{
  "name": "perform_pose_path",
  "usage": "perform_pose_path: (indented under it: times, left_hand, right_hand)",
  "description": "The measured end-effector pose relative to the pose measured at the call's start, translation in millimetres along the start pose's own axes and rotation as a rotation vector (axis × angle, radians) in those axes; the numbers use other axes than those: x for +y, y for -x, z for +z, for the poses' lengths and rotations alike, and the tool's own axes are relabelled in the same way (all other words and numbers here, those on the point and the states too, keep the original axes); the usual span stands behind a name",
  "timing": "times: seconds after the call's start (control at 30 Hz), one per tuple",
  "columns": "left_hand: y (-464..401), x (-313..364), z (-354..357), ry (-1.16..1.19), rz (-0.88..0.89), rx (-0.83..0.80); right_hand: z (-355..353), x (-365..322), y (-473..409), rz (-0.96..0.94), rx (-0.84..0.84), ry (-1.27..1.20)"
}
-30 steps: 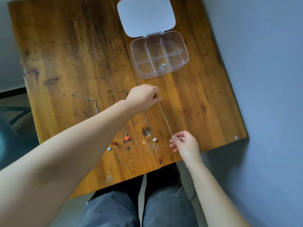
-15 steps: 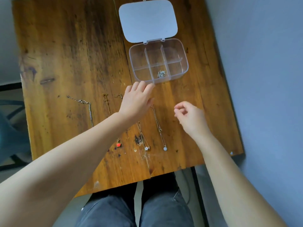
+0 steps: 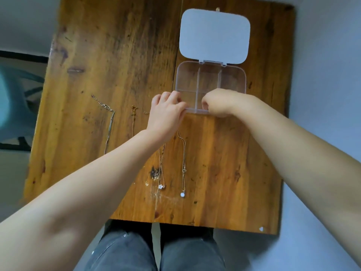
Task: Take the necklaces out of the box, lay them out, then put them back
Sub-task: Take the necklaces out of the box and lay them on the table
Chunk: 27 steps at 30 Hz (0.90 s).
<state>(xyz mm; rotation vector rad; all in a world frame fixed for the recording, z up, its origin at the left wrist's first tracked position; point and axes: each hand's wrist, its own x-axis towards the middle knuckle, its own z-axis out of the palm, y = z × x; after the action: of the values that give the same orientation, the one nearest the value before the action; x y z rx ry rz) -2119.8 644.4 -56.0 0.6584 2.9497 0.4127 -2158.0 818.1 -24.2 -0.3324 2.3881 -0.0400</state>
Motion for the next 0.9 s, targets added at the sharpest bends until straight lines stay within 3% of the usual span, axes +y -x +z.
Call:
perform_pose_path:
  times: [0.27,0.43,0.57,0.63,0.73,0.8,0.9]
  left_hand:
    - [0,6,-1,-0.010,-0.052,0.025]
    - [2,9,-3,-0.020,-0.066,0.016]
    - [3,27,-15,0.026,0.009,0.095]
    - [0,46,-27,0.237,0.115,0.064]
    - [-1,70,-48,0.767,0.119,-0.173]
    - [0,75,-58,0.911,0.044,-0.259]
    - [7,60,-60,1.026,-0.045,-0.332]
  right_hand:
    - [-5,18,2,-0.109,-0.073,-0.307]
    - [5,25,26,-0.094,0.138,-0.483]
    - [-9,31,68,-0.113,0.282,-0.960]
    - [-13,31,87,-0.181,0.298,-1.227]
    - [-10,29,106,-0.228,0.334,-1.396]
    - [-2,31,116,-0.201,0.388,-1.471]
    - [17,39,130,-0.153,0.450,-1.799]
